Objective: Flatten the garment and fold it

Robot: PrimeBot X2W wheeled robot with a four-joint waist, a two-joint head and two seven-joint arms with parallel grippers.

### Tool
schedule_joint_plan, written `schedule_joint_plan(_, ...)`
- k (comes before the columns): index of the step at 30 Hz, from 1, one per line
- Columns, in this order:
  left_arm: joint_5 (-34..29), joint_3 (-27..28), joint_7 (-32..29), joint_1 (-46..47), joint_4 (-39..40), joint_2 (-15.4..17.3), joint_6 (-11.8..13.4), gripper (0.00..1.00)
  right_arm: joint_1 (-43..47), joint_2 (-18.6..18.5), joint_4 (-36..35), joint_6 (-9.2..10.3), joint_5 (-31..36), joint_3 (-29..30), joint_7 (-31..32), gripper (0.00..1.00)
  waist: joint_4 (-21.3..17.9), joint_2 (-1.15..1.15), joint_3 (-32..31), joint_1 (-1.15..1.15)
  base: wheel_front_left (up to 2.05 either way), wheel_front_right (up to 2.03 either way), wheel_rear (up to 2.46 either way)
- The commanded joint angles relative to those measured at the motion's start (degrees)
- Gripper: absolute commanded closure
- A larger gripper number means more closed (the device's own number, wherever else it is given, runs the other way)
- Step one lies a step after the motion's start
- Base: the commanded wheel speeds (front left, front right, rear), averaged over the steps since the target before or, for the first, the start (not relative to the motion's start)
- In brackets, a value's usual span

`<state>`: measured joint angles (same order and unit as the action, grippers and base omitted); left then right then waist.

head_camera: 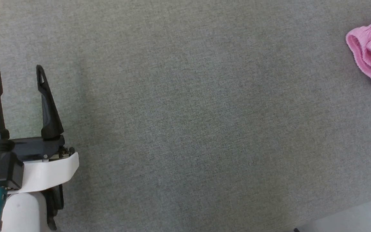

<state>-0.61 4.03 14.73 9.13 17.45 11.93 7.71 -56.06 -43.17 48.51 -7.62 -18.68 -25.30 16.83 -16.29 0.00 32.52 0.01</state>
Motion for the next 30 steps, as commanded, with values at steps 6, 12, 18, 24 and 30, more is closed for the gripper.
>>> schedule_joint_plan(6,0.55,-0.30,0.27,-0.23,-1.64,-0.55,1.24,0.00,-2.16,-0.20,1.21,0.13,6.95,0.43,-4.96,0.00,0.57,0.00,-6.02,-0.01,0.00,0.00,0.00)
schedule_joint_plan(12,1.56,0.42,0.27,-3.63,-3.55,-1.75,2.10,0.00,-4.08,4.56,-3.55,0.13,11.76,4.36,-15.97,0.00,1.07,0.00,-12.02,-0.01,0.00,0.00,0.00)
schedule_joint_plan(18,1.95,0.24,0.27,-6.09,-5.71,-3.27,2.32,0.00,-0.24,11.12,-8.18,0.13,14.12,10.57,-29.40,0.00,4.14,0.00,-16.84,-0.01,0.00,0.00,0.00)
schedule_joint_plan(24,2.34,0.17,0.27,-7.63,-8.23,-4.15,1.72,0.00,8.04,19.61,-19.93,0.13,13.43,16.31,-31.78,0.00,7.85,0.00,-19.92,-0.01,0.00,0.00,0.00)
schedule_joint_plan(30,3.05,-0.60,0.27,-8.55,-11.90,-5.45,0.66,0.00,21.79,27.40,-33.16,0.13,11.94,20.94,-31.81,0.00,11.51,0.00,-23.24,-0.01,0.00,0.00,0.00)
